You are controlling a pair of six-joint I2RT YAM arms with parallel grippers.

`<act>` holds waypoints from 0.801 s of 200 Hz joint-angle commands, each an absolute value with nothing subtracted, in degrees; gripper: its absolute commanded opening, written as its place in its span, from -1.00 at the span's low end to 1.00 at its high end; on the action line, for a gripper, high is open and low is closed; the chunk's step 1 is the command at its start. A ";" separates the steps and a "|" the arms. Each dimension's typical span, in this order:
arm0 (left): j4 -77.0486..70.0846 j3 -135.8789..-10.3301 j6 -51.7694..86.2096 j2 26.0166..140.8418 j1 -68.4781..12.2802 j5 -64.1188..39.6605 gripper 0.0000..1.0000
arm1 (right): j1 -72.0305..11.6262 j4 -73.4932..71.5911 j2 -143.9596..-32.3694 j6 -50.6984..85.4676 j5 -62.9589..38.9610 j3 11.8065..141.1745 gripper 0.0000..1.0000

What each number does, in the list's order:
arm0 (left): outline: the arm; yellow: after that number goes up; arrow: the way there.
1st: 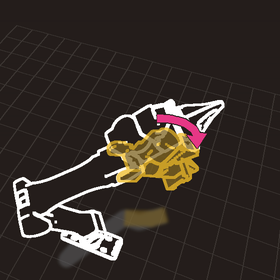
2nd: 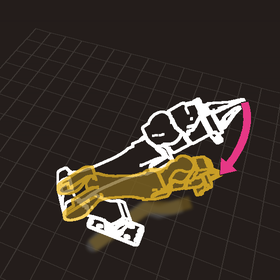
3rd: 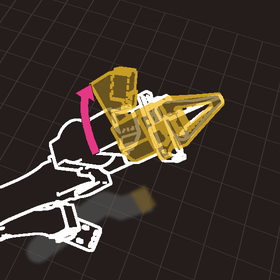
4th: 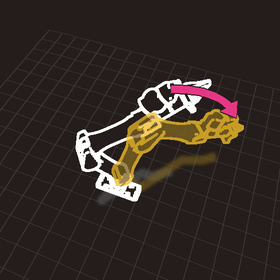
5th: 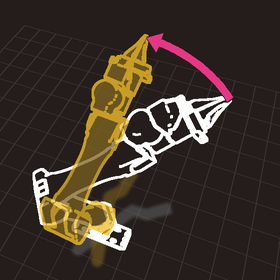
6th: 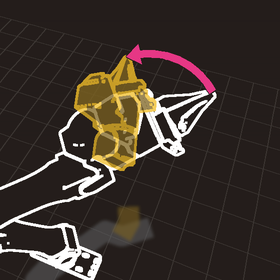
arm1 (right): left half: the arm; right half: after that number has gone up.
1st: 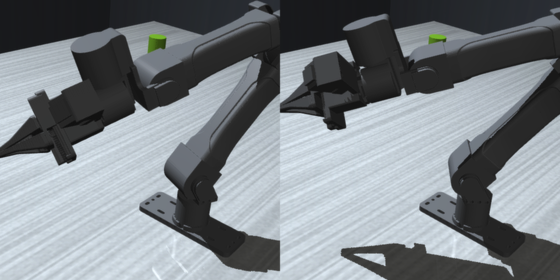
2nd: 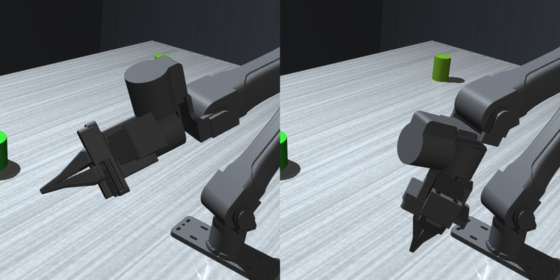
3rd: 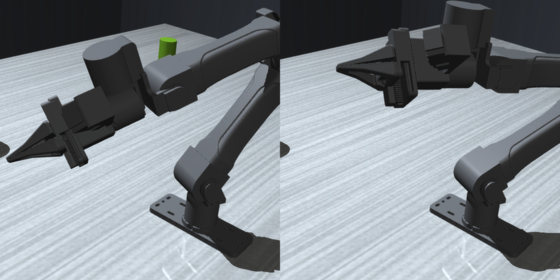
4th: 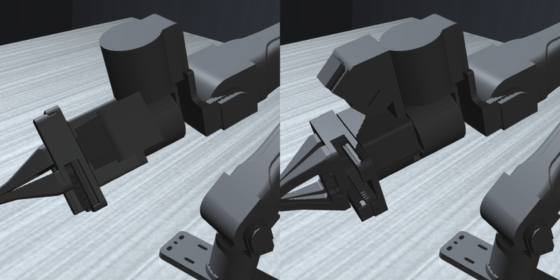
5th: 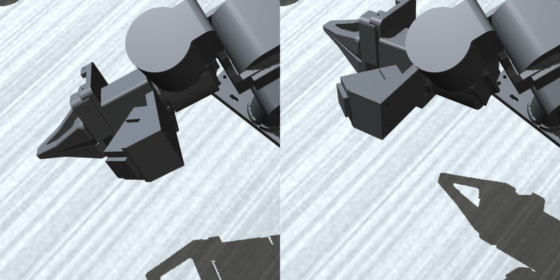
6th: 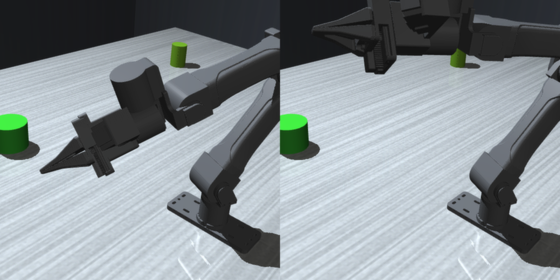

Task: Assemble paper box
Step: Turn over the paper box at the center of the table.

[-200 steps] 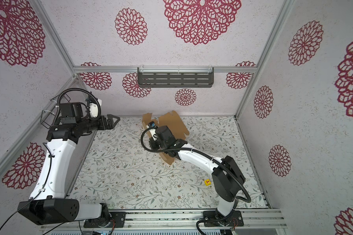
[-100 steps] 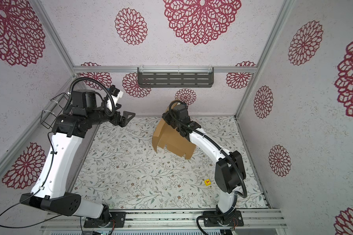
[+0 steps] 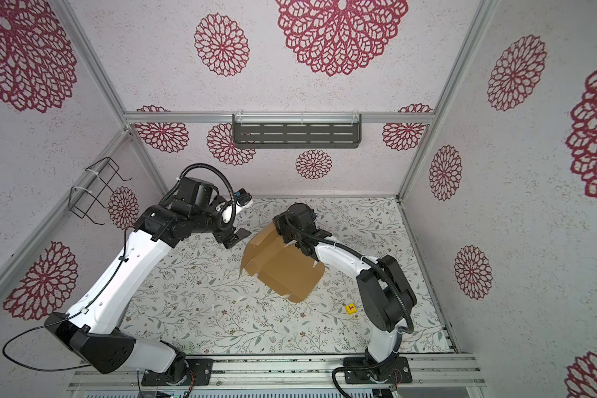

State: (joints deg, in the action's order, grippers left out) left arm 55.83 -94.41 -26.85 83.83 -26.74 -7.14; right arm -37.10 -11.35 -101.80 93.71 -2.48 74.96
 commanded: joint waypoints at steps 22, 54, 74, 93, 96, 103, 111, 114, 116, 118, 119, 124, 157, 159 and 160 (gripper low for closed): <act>51.18 -88.69 -27.01 80.47 -28.16 -3.39 0.92 | -38.48 -13.89 -102.80 95.56 2.00 75.21 -0.87; 49.99 -85.80 -27.20 80.24 -29.70 -1.95 0.84 | -39.36 -13.75 -105.76 96.06 1.45 76.40 -0.86; 47.70 -83.26 -28.60 80.15 -30.99 0.93 0.81 | -39.81 -13.80 -106.94 96.43 1.14 77.15 -0.85; 45.33 -80.72 -31.79 80.09 -32.27 4.56 0.76 | -39.90 -14.08 -107.32 97.16 1.30 76.91 -0.85; 45.07 -80.35 -32.42 80.07 -32.57 4.94 0.75 | -39.86 -14.17 -107.34 97.28 1.32 76.83 -0.84; 44.60 -79.70 -33.52 80.07 -33.04 6.30 0.75 | -39.88 -14.32 -107.44 97.50 1.41 76.73 -0.83; 43.63 -78.93 -34.45 79.98 -33.41 7.40 0.74 | -39.90 -14.33 -107.50 97.72 1.41 76.68 -0.83; 43.35 -78.66 -34.79 79.98 -33.52 7.68 0.74 | -39.90 -14.28 -107.56 97.73 1.45 76.76 -0.82; 43.16 -78.44 -35.02 79.94 -33.56 7.79 0.74 | -39.90 -14.25 -107.57 97.69 1.48 76.87 -0.82; 43.02 -78.30 -35.17 79.90 -33.64 7.90 0.74 | -39.90 -14.20 -107.64 97.66 1.49 76.96 -0.82; 42.96 -78.22 -35.25 79.90 -33.65 7.95 0.74 | -39.90 -14.13 -107.65 97.61 1.54 77.02 -0.81; 42.59 -77.86 -35.56 79.75 -33.81 8.31 0.74 | -39.86 -13.92 -107.76 97.41 1.67 77.17 -0.80; 43.73 -77.41 -33.70 79.45 -33.63 7.45 0.89 | -40.57 -13.96 -108.80 96.39 3.02 77.22 -0.77; 44.11 -77.71 -33.21 79.43 -33.48 7.11 0.90 | -40.64 -14.10 -108.85 96.28 3.06 77.16 -0.77; 44.29 -77.88 -32.91 79.44 -33.39 6.94 0.90 | -40.67 -14.26 -108.96 96.21 3.07 77.16 -0.77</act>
